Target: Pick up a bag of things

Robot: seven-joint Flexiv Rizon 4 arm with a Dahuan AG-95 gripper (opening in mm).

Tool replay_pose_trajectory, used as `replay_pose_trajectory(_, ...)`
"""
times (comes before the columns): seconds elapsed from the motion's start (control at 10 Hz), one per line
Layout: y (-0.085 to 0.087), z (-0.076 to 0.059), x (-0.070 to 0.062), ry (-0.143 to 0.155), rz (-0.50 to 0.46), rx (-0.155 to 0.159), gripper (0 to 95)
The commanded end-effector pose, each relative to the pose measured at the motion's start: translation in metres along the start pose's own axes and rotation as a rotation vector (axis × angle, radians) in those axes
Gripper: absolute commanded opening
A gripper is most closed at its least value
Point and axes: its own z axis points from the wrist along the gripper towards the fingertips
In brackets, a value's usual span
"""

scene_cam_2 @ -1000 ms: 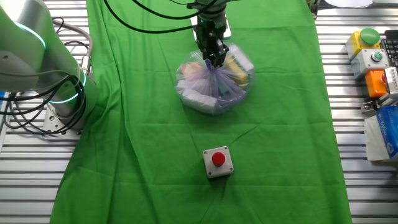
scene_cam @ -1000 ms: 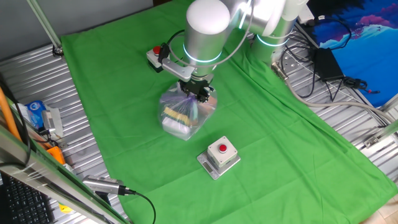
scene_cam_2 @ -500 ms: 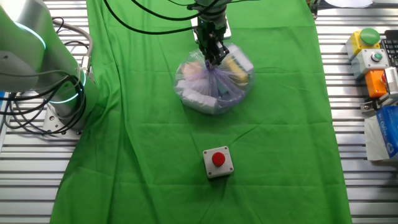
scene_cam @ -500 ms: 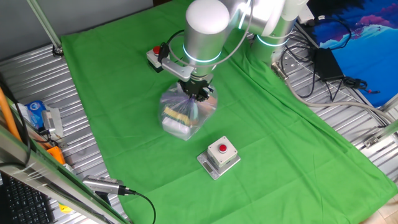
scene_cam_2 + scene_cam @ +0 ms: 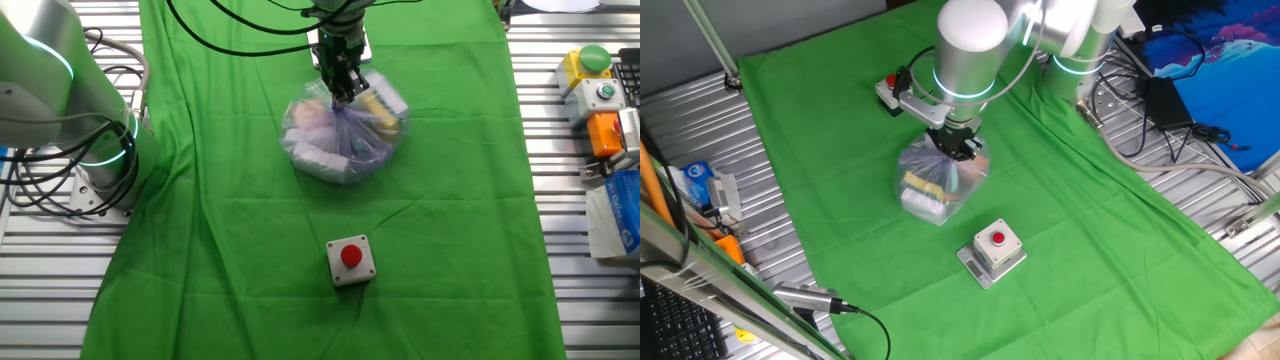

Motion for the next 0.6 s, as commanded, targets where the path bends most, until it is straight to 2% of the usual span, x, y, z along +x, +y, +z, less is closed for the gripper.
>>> replay_pose_trajectory(0.1,-0.004,-0.004,0.001,-0.008,-0.01,-0.016,0.0)
replay_pose_trajectory(0.5,-0.016,-0.018,0.001,-0.021,-0.033,-0.049,0.0)
replay_pose_trajectory(0.6,-0.017,-0.025,0.001,-0.023,-0.034,-0.056,0.0)
